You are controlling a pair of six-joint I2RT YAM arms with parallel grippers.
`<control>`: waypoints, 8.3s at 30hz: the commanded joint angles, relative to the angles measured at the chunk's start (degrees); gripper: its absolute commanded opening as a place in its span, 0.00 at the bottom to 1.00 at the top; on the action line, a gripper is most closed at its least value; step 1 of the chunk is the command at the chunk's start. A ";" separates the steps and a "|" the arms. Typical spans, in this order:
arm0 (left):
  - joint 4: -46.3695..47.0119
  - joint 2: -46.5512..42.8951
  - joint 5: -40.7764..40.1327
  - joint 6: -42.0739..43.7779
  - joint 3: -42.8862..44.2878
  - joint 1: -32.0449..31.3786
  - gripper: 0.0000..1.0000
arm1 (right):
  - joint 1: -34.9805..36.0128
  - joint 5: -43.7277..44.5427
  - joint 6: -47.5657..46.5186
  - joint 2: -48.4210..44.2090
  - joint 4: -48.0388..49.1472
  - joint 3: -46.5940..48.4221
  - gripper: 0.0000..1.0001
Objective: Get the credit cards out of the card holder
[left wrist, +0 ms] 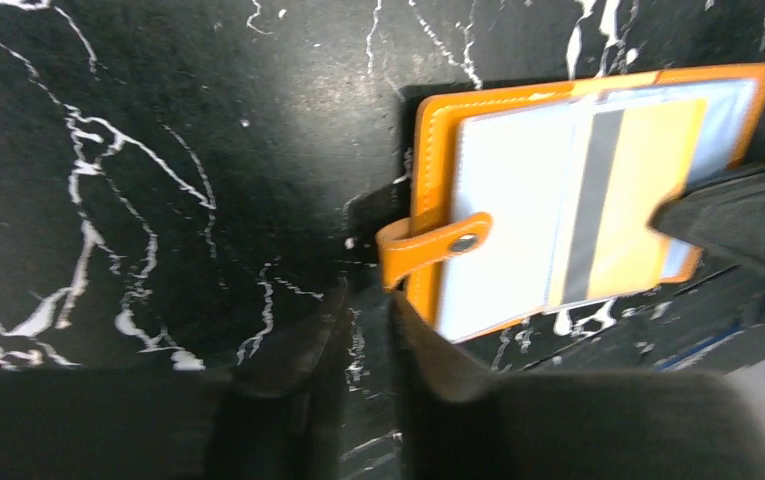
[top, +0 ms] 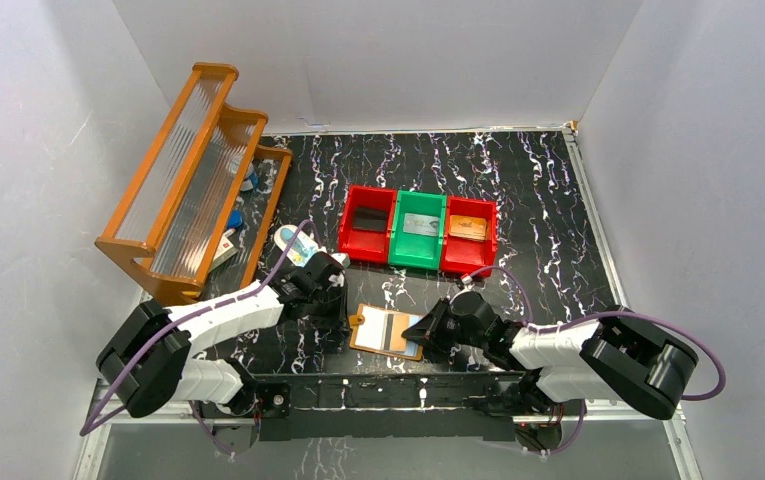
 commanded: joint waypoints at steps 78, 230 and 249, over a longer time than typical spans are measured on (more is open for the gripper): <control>6.38 17.29 2.54 -0.49 2.89 -6.69 0.27 | -3.19 -5.61 -1.50 6.55 7.76 -1.75 0.24; -16.91 -19.58 -15.36 15.55 11.15 17.96 0.98 | -24.27 19.11 -128.03 7.40 -35.74 43.27 0.00; -16.99 -21.32 -15.61 15.20 10.84 17.97 0.98 | -24.75 26.76 -133.17 17.74 -22.12 38.70 0.00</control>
